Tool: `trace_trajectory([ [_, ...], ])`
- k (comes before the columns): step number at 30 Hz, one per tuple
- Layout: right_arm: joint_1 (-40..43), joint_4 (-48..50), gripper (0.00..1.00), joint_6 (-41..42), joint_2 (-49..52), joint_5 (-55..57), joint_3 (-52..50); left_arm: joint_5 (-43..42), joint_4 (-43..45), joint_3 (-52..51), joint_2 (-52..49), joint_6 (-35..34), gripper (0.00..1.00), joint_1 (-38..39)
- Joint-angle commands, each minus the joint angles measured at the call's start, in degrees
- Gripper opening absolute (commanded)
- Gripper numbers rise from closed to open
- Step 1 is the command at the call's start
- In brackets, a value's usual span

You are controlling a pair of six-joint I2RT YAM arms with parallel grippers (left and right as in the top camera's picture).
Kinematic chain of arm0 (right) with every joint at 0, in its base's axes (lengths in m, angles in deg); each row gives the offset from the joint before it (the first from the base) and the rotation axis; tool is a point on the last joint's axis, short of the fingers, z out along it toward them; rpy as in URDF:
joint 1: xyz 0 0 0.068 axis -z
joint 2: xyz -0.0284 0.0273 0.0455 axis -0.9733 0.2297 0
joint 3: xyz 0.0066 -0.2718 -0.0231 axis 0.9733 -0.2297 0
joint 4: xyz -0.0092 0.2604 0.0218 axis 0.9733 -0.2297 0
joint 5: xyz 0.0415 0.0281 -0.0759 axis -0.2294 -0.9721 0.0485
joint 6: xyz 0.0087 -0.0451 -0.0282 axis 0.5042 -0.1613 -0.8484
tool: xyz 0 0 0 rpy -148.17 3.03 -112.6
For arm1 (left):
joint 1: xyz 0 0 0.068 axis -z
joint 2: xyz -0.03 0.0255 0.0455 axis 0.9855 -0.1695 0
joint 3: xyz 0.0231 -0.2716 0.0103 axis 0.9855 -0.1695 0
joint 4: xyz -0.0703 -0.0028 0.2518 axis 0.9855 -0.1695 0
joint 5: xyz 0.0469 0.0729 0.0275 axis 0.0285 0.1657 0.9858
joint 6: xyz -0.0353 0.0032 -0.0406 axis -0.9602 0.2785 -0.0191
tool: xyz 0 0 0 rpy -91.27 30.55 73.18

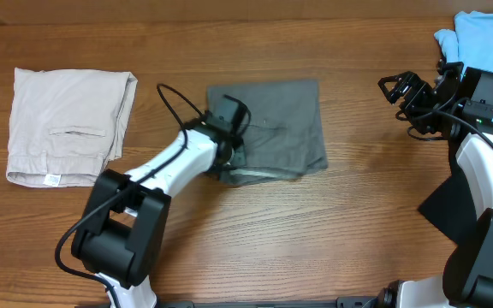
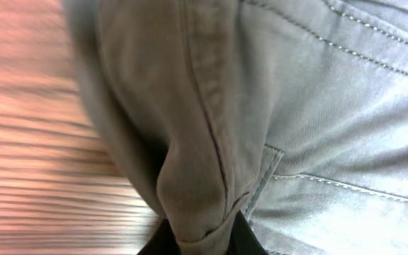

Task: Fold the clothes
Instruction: 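Carry the pants left and place them on the beige garment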

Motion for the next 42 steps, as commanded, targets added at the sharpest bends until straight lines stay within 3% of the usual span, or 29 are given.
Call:
trace_trajectory([
  [1,-0.07,0.28,1.00,0.24,-0.15,-0.33,0.31,3.72,-5.64,6.73,-0.85,13.14,0.04,-3.87],
  [13,-0.07,0.28,1.00,0.24,-0.15,-0.33,0.31,28.70,-27.12,30.97,-0.85,17.51,0.04,-10.88],
  [27,-0.07,0.28,1.00,0.24,-0.15,-0.33,0.31,30.08,-33.55,37.81,-0.07,19.12,0.04,-22.45],
  [42,-0.07,0.28,1.00,0.24,-0.15,-0.33,0.31,31.19,-28.30,38.01,9.07,25.64,0.04,-31.12],
])
